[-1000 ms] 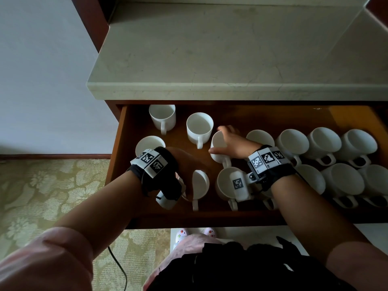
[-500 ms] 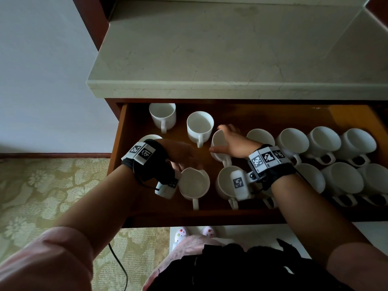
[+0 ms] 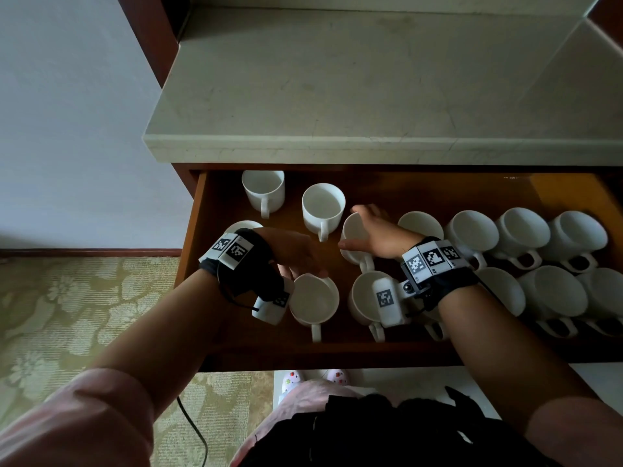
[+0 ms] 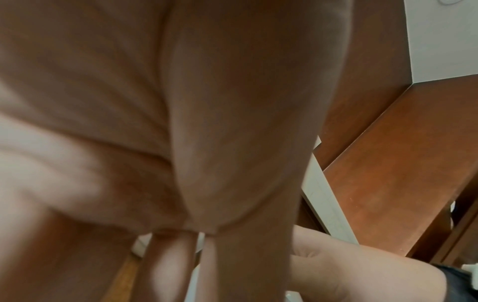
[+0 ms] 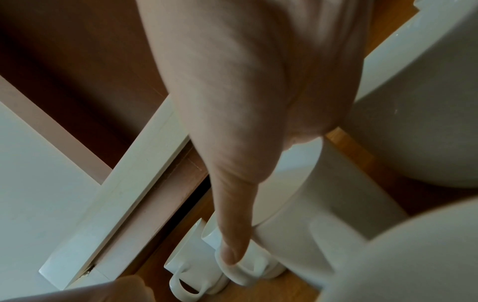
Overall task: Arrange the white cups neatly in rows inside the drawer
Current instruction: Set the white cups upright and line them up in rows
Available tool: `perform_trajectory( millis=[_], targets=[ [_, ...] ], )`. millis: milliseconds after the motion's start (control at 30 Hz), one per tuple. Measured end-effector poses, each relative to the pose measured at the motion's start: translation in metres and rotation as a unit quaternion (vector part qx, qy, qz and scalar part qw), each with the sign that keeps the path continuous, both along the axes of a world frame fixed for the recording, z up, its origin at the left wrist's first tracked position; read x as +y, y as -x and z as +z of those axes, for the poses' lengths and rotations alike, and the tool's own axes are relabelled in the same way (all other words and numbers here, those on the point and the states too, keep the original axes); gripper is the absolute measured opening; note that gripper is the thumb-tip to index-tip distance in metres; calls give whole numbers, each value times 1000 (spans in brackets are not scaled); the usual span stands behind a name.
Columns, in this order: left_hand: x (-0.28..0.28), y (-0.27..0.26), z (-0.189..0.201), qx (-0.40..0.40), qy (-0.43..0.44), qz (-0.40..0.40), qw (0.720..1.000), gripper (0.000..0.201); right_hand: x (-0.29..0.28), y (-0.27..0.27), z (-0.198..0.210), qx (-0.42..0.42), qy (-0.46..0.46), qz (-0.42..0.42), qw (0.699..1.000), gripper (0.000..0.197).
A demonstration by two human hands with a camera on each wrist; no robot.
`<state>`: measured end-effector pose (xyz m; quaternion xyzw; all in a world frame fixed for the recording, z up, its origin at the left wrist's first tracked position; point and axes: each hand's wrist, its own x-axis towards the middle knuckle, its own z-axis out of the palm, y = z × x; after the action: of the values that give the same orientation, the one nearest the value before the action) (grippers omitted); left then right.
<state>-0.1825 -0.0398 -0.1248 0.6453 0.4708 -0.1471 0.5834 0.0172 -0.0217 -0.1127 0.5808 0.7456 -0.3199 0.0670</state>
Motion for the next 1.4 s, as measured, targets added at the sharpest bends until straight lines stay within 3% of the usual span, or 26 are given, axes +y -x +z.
perform_trajectory(
  millis=[267, 600, 667, 767, 867, 933, 1033, 1233, 1400],
  targets=[
    [2, 1, -5, -1, -1, 3, 1000, 20, 0, 0, 0, 0, -1, -2, 1000, 88],
    [3, 3, -8, -16, -10, -14, 1000, 27, 0, 0, -2, 3, -3, -6, 1000, 87],
    [7, 7, -6, -38, -39, -13, 998, 15, 0, 1, -2, 1, -6, -8, 1000, 87],
    [16, 14, -2, -83, -136, 34, 987, 16, 0, 1, -3, -1, -12, -16, 1000, 86],
    [23, 14, 0, -86, -342, 90, 931, 17, 0, 1, -4, 3, -9, -18, 1000, 85],
    [24, 13, -2, -91, -418, 125, 895, 21, 0, 1, -4, 2, -9, -18, 1000, 83],
    [26, 15, -8, -92, -453, 141, 876, 34, 1, 1, -4, 2, -8, -17, 1000, 84],
    [31, 9, -11, -34, -474, 123, 871, 59, 1, -1, -4, 2, -4, -7, 1000, 87],
    [38, 0, -3, -10, -446, 100, 889, 64, 2, 0, -5, -18, -13, -7, 1000, 87]
  ],
)
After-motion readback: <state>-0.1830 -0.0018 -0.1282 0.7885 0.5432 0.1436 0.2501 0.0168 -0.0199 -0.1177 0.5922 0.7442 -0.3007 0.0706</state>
